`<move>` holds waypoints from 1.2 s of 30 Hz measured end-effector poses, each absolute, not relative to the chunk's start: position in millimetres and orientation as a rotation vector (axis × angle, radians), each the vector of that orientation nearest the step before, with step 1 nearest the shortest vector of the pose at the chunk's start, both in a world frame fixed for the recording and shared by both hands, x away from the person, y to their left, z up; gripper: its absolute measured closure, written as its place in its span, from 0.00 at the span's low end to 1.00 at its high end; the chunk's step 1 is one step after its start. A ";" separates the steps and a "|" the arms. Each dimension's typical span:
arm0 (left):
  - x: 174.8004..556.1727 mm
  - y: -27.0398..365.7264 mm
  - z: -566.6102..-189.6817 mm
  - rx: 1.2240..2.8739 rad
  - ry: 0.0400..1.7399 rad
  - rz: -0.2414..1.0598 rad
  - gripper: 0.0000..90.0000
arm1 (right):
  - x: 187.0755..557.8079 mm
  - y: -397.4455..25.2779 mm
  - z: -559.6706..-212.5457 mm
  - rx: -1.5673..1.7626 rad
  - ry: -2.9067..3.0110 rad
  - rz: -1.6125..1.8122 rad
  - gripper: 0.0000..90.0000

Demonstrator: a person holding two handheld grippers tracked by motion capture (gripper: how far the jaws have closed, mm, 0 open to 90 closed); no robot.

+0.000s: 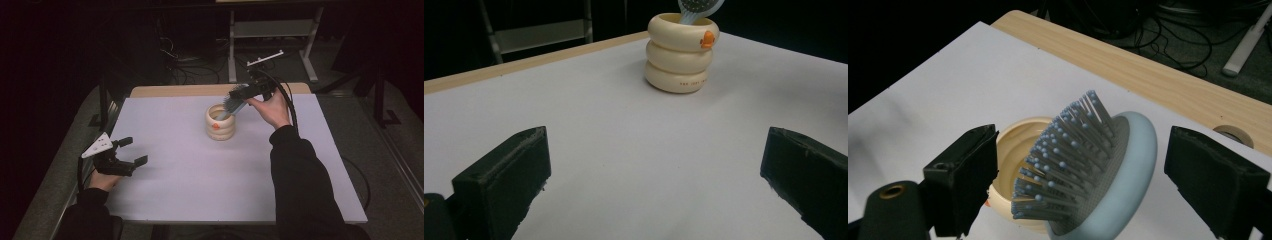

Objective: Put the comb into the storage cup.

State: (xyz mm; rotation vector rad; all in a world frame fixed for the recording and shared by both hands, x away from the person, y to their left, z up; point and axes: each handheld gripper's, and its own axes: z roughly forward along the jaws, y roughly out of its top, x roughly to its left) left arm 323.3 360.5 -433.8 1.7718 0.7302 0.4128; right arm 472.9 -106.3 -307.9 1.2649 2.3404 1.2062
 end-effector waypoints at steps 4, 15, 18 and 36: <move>323.2 361.1 -433.5 1.764 0.731 0.413 0.00 | 473.2 -106.9 -308.1 1.271 2.323 1.172 0.00; 322.8 360.7 -433.3 1.766 0.732 0.418 0.00 | 464.5 -121.5 -309.7 1.222 2.312 1.219 0.00; 322.7 360.7 -433.1 1.765 0.732 0.419 0.00 | 462.3 -125.9 -309.7 1.225 2.315 1.234 0.00; 322.7 360.5 -433.5 1.770 0.735 0.416 0.00 | 443.2 -143.0 -315.3 1.186 2.327 1.283 0.00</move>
